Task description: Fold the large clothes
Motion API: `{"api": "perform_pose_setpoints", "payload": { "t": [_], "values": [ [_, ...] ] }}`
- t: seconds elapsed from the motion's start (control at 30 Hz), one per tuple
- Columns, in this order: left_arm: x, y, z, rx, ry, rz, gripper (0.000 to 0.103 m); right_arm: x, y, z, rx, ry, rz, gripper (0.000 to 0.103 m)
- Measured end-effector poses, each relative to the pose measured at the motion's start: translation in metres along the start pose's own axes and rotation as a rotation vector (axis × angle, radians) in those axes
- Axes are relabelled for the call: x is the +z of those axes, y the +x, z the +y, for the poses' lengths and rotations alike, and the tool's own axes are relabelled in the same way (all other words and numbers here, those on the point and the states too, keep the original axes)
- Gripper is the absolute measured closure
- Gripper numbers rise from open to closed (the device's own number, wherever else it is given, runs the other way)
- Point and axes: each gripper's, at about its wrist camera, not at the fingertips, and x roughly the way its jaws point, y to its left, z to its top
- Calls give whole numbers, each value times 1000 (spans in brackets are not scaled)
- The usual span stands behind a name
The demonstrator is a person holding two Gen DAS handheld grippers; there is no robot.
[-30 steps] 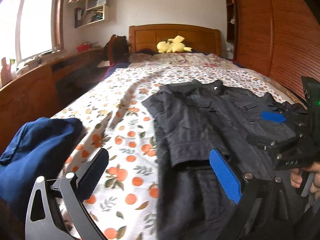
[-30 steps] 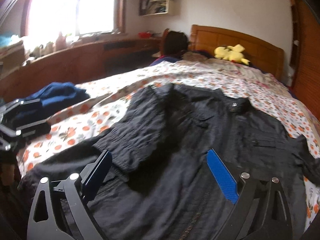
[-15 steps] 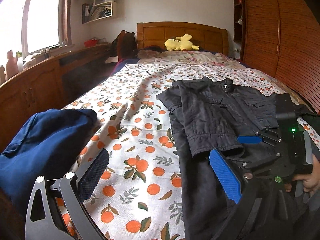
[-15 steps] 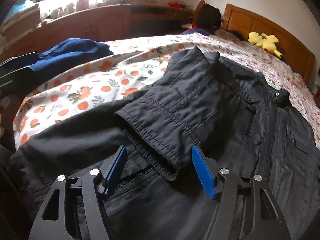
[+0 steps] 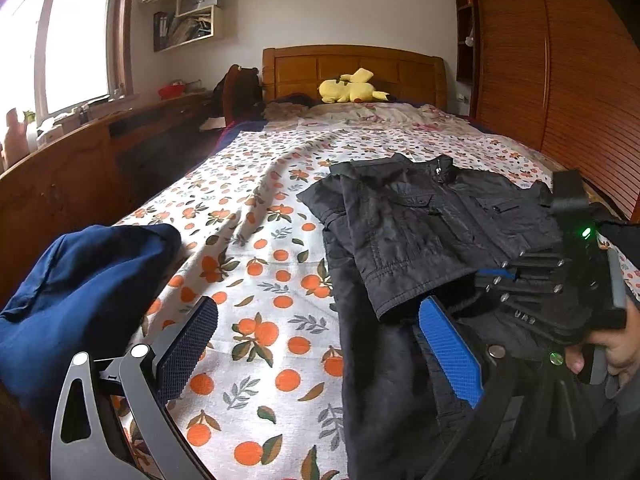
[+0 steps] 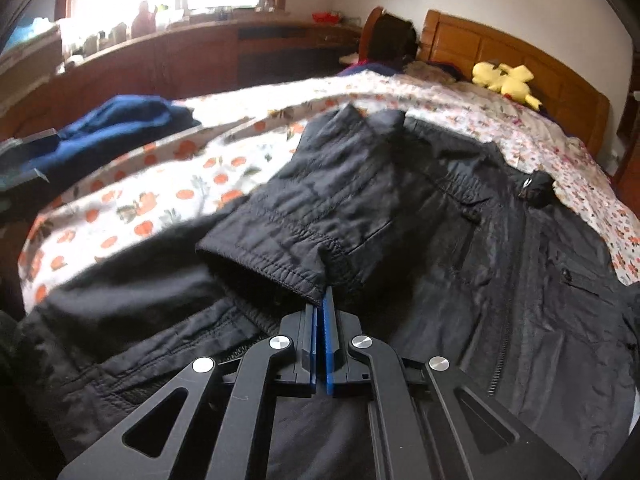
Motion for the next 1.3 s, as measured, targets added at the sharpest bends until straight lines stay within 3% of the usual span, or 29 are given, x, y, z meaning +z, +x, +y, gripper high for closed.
{"api": "perform_pose_setpoints", "payload": {
  "t": [0.4, 0.67, 0.83, 0.87, 0.93, 0.97, 1.1, 1.3],
  "values": [
    [3, -3, -15, -46, 19, -9, 2, 4, -83, -39, -57, 54, -171, 101],
    [6, -4, -28, -71, 39, -19, 2, -24, -89, -76, -118, 91, -114, 101],
    [7, -3, -36, -82, 50, -20, 2, -31, -86, -77, -123, 81, -94, 100],
    [7, -3, -37, -83, 52, -21, 2, -31, -88, -77, -123, 78, -99, 99],
    [8, -3, -39, -86, 56, -20, 2, -31, -95, -73, -137, 71, -117, 76],
    [8, -3, -40, -88, 58, -20, 2, -31, -98, -72, -142, 69, -126, 73],
    [8, -4, -42, -91, 62, -22, 2, -33, -108, -65, -135, 56, -154, 71],
    [8, -3, -43, -93, 61, -18, 2, -34, -96, -37, -24, 12, -147, 71]
  ]
}}
